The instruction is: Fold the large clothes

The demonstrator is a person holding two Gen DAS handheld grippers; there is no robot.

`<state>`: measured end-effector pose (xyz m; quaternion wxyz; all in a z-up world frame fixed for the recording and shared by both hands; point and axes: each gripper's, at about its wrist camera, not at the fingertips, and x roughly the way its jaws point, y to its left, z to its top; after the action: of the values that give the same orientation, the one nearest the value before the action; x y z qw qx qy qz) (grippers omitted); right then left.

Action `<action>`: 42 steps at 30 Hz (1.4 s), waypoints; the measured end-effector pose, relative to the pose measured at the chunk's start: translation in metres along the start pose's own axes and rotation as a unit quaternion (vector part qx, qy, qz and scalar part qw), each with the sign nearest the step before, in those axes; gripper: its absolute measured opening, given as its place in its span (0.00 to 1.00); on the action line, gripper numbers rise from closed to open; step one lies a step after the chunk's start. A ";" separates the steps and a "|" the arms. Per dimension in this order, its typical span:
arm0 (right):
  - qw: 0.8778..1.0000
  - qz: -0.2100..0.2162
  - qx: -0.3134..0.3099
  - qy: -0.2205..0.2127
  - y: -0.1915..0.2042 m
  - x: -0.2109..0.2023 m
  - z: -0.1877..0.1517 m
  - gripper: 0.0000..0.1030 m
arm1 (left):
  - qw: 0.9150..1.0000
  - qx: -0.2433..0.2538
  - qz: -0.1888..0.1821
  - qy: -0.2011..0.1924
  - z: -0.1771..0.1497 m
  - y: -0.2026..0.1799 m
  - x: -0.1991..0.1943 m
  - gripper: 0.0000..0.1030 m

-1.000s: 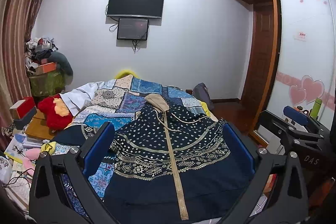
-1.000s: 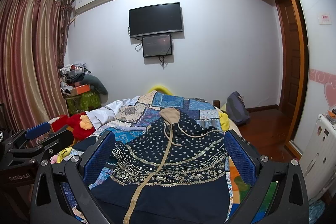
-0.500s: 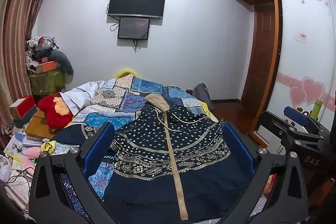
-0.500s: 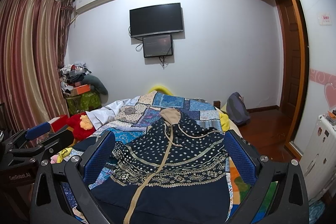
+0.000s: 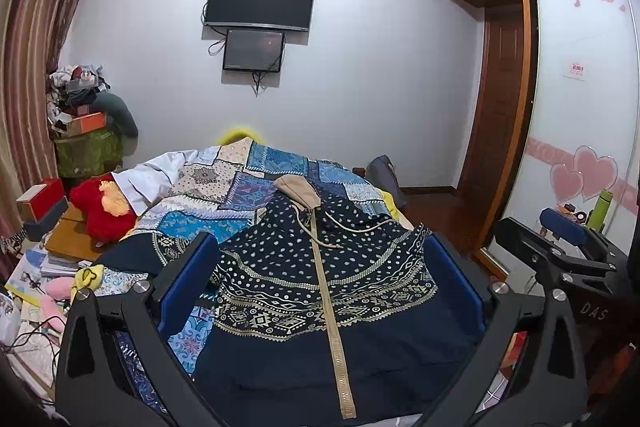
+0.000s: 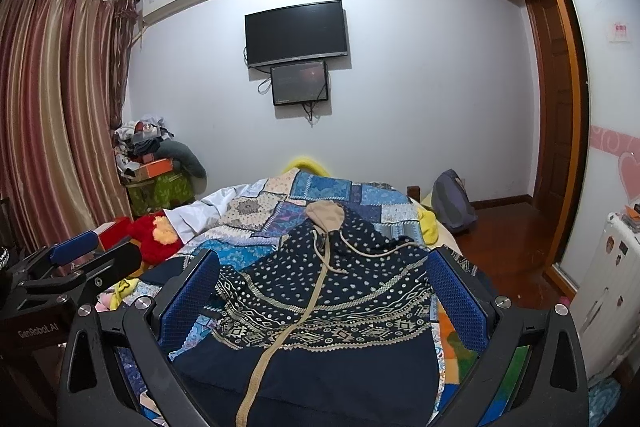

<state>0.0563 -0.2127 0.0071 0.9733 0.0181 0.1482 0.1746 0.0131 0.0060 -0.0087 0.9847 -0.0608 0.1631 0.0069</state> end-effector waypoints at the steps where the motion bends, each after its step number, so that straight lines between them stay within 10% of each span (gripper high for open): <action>1: 1.000 -0.001 0.001 0.002 0.000 0.001 -0.001 1.00 | 1.000 0.000 0.000 0.001 0.000 0.000 0.001 1.00; 27: 1.000 -0.009 0.009 0.020 -0.007 0.008 -0.002 1.00 | 1.000 -0.008 0.003 0.013 0.000 0.005 0.014 1.00; 42: 0.998 0.006 -0.007 0.060 0.008 0.082 0.008 1.00 | 0.992 -0.038 0.119 0.034 0.007 0.099 0.090 1.00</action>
<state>0.1295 -0.1764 -0.0074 0.9616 0.0020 0.2052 0.1823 0.0974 0.1047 -0.0425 0.9678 -0.0788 0.2017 0.1287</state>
